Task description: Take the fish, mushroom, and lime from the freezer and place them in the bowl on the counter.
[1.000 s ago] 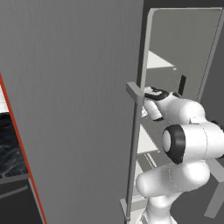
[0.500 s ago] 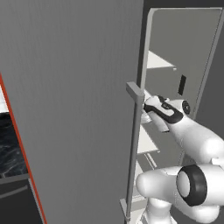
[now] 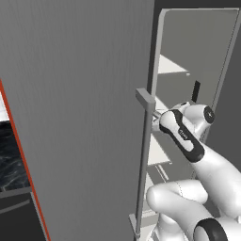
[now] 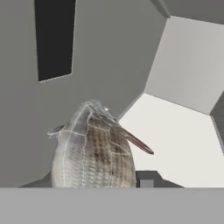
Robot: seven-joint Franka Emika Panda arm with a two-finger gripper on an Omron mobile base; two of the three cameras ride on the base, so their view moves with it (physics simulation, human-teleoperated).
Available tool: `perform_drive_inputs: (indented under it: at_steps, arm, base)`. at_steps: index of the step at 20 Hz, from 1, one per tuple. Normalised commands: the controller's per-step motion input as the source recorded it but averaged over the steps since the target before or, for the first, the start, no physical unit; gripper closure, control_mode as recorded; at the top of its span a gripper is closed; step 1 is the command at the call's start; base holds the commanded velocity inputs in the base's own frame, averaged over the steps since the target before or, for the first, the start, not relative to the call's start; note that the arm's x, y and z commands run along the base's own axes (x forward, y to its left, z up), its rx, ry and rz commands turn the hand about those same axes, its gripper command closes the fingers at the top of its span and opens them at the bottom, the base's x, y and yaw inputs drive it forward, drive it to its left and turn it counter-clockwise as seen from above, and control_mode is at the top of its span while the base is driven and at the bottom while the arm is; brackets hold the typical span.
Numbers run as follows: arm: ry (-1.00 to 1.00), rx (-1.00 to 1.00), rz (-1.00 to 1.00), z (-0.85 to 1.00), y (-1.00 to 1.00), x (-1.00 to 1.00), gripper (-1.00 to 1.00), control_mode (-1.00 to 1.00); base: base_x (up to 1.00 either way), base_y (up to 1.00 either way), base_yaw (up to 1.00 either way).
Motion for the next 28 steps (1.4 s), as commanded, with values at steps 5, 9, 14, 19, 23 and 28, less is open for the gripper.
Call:
perform_drive_inputs:
  at_steps: [5, 9, 14, 19, 23, 28]
  arm:
    - [0.01, 0.00, -0.02, 0.69, 0.00, -0.46, 1.00, -1.00]
    - [0.04, 0.00, -0.05, 0.59, -0.04, -0.56, 1.00, -1.00]
    - [0.12, 0.00, -0.03, 0.49, 0.00, -0.51, 1.00, -1.00]
    - [0.08, 0.00, -0.03, 0.23, 0.00, -0.58, 1.00, -1.00]
    - [0.02, 0.00, -0.02, 0.02, -0.01, -0.60, 1.00, -1.00]
    - [0.00, 0.00, -0.03, -0.13, 0.00, -0.62, 1.00, -1.00]
  base:
    - [0.00, 0.00, 0.00]
    - [0.00, 0.00, 0.00]
    - [0.00, 0.00, 0.00]
    - [0.00, 0.00, 0.00]
    - [0.00, 0.00, 0.00]
    - [0.00, 0.00, 0.00]
